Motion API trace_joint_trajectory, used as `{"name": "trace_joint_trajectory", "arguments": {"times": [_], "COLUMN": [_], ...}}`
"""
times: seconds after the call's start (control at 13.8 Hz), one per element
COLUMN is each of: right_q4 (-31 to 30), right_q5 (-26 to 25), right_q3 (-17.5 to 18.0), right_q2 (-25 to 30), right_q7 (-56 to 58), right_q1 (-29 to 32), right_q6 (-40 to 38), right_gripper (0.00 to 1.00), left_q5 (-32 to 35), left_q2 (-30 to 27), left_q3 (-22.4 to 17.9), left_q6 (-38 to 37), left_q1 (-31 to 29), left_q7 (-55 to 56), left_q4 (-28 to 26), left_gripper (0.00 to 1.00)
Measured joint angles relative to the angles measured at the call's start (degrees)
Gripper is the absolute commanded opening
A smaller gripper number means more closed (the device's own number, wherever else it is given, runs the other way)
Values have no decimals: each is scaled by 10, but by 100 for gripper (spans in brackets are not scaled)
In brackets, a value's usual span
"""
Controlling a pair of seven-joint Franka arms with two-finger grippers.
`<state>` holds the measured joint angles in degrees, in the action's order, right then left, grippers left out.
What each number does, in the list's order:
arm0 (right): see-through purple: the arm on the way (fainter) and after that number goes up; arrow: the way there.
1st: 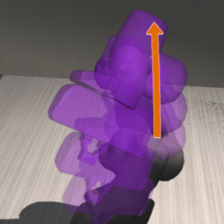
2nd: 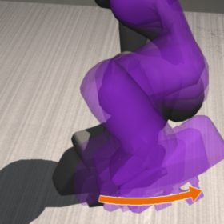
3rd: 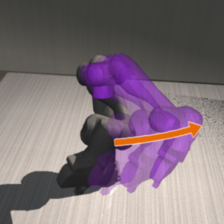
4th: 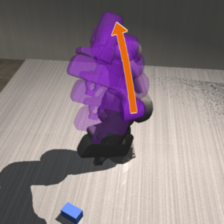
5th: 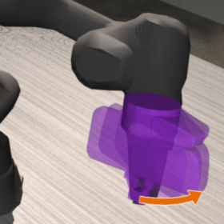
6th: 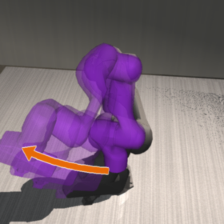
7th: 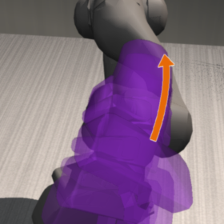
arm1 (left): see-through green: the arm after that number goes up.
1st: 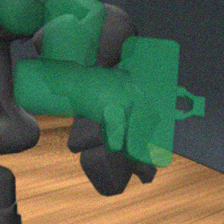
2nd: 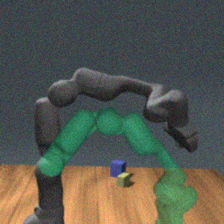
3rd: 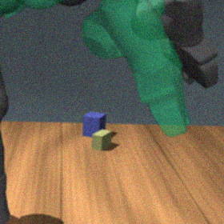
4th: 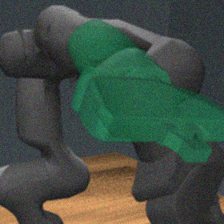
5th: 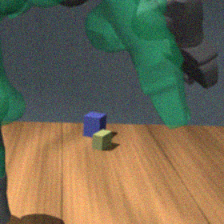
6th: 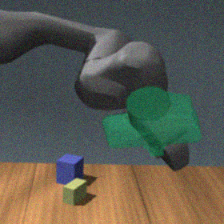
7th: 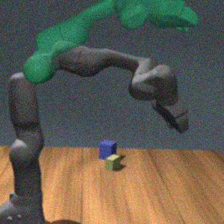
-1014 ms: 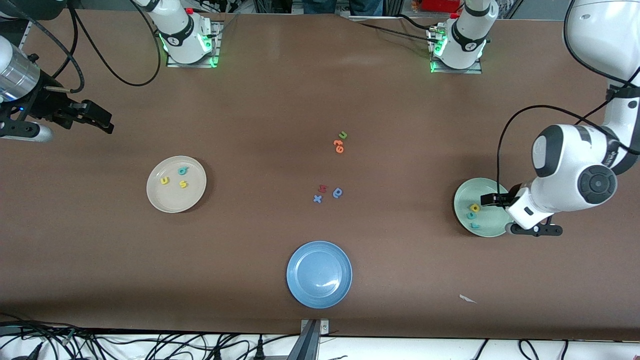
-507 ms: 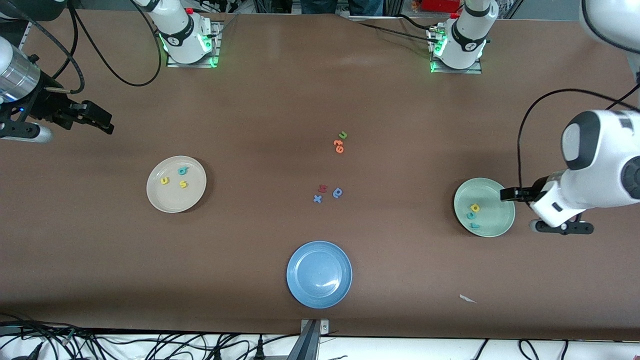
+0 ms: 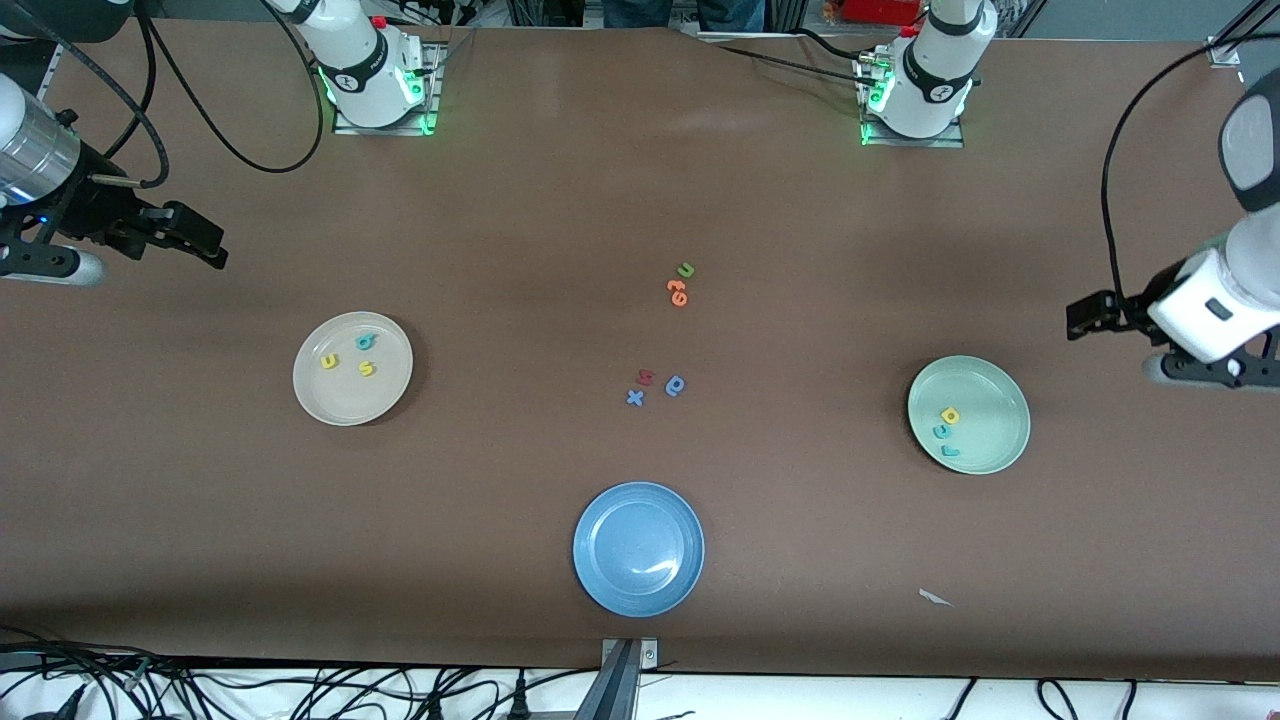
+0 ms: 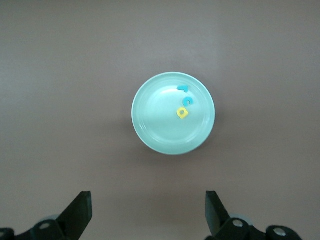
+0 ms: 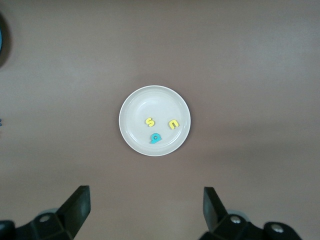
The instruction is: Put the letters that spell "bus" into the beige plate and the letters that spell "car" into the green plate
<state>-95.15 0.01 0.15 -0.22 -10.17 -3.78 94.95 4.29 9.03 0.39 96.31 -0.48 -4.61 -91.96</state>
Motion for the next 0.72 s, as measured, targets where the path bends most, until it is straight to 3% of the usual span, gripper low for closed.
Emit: {"name": "trace_joint_trajectory", "arguments": {"times": [0.14, 0.72], "right_q4": [0, 0], "right_q5": [0, 0], "right_q3": [0, 0], "right_q2": [0, 0], "right_q7": [0, 0], "right_q1": [0, 0], "right_q6": [0, -1], "right_gripper": [100, 100], "left_q5": [-11, -22], "left_q2": [-26, -87], "left_q3": [-16, -20], "left_q6": [-20, -46], "left_q1": [26, 37], "left_q7": [0, 0], "left_q4": [-2, -2], "left_gripper": [100, 100]}}
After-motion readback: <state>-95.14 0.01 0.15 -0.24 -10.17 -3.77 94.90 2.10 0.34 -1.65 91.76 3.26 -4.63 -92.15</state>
